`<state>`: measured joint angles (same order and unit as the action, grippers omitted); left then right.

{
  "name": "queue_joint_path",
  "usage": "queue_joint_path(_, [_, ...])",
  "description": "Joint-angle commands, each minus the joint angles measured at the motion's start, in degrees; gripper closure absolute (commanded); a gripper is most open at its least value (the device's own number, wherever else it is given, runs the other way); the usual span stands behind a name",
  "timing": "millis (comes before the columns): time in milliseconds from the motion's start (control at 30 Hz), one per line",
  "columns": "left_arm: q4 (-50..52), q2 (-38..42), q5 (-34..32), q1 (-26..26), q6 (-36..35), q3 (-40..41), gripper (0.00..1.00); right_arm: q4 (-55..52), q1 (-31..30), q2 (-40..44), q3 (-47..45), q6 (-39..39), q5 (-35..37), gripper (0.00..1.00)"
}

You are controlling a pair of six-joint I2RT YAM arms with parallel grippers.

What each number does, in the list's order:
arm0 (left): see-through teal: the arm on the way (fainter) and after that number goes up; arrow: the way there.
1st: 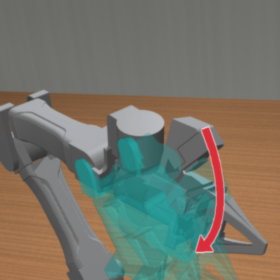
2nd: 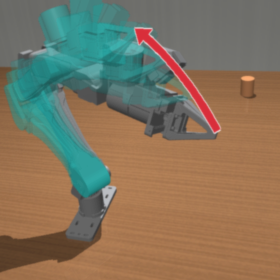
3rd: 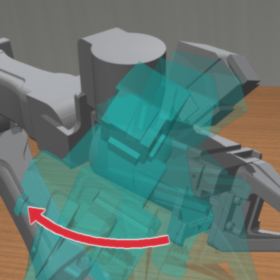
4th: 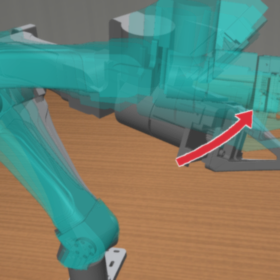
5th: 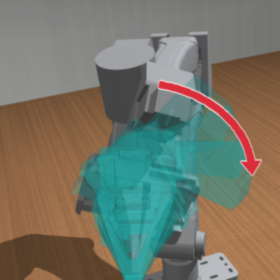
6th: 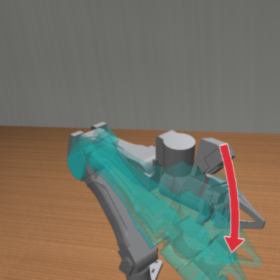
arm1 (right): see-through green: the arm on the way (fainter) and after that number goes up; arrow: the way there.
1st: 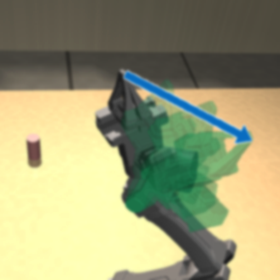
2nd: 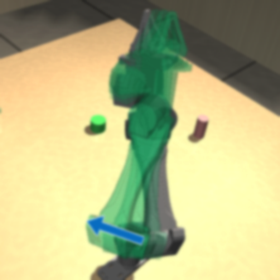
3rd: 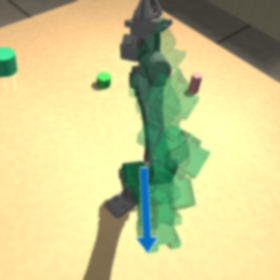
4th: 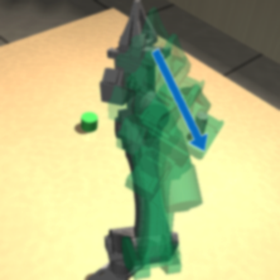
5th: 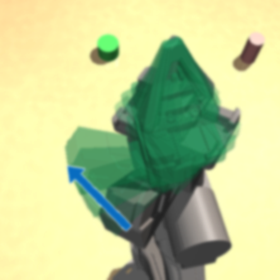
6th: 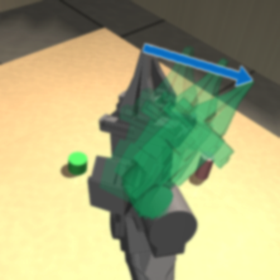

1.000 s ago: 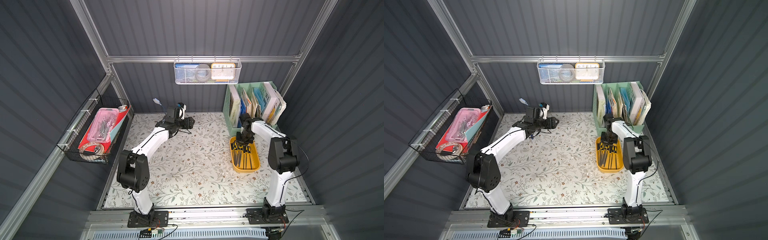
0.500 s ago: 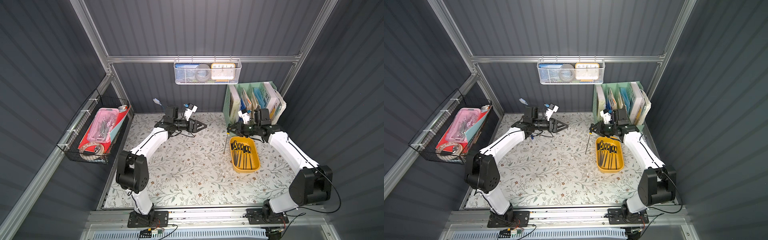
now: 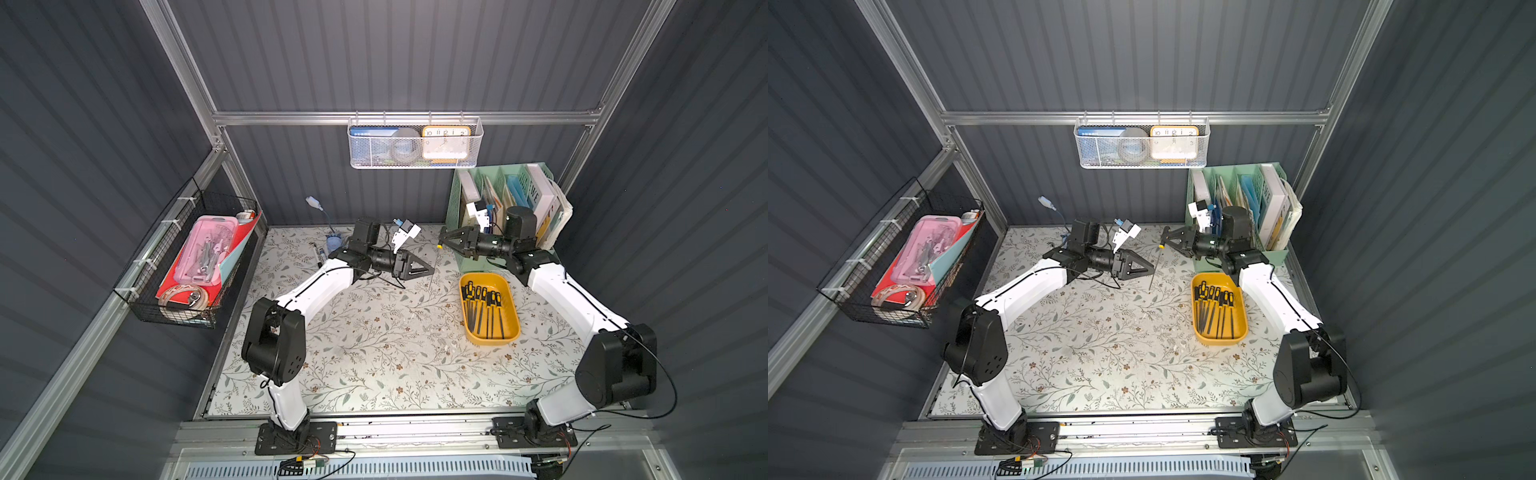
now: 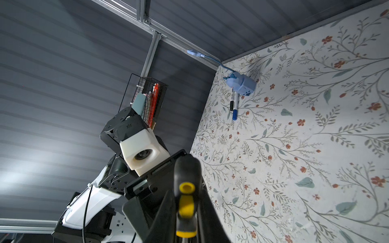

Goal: Take the file tool out of the storage box
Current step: Pick up the file tool from the storage box.

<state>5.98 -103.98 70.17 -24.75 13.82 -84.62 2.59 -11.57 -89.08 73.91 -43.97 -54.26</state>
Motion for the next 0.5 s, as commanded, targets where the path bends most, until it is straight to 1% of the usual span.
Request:
queue_joint_path(0, [-2.99, -0.24, 0.80, 0.41, 2.10, 0.42, 0.36, 0.35, -1.35, -0.77, 1.92, 0.65, -0.81, 1.00])
queue_joint_path(133, [-6.13, -0.07, -0.85, 0.41, 4.84, 0.77, 0.40, -1.43, -2.55, -0.93, 1.95, 2.17, -0.60, 1.00])
queue_joint_path(300, [-8.90, -0.12, -2.50, 0.46, 7.48, 1.12, 0.50, -1.17, -3.45, -0.82, 1.69, 2.28, -0.51, 1.00])
queue_joint_path(467, [-10.58, 0.09, -3.73, 0.49, 9.16, 1.21, 0.62, -1.43, -3.71, -0.84, 1.66, 2.76, -0.61, 1.00])
